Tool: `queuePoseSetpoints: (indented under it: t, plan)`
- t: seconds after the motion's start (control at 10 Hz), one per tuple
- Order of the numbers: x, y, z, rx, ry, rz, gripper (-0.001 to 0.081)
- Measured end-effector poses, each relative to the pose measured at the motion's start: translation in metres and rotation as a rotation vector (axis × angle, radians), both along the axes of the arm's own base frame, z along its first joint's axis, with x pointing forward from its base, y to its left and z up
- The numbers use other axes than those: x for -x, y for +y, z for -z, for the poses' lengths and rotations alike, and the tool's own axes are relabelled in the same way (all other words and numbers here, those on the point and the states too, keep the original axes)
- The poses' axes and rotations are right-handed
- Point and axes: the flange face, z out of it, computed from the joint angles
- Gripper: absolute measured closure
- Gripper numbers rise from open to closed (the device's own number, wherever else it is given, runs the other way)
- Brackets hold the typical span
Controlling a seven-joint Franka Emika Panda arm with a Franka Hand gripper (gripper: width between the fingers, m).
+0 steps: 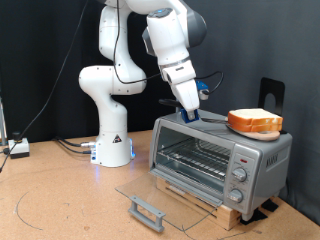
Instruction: Make a piece of toast with the oven
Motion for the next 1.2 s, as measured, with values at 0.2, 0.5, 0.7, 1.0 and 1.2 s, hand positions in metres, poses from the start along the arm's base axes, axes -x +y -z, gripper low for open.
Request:
queuePoseSetpoints:
  t: [0.2,0.5,0.7,1.0,1.2]
  plan:
    - [-0.002,0.003,0.002,0.001,-0.002,0.004,0.0410]
    - [-0.003,0.002,0.000,-0.019,-0.008,0.001,0.0410]
    - [-0.003,-0.003,-0.005,-0.052,-0.014,-0.015,0.0410]
    - [0.000,-0.006,-0.015,-0.073,-0.017,-0.027,0.0410]
    - [0.001,-0.006,-0.018,-0.072,-0.022,-0.028,0.0410]
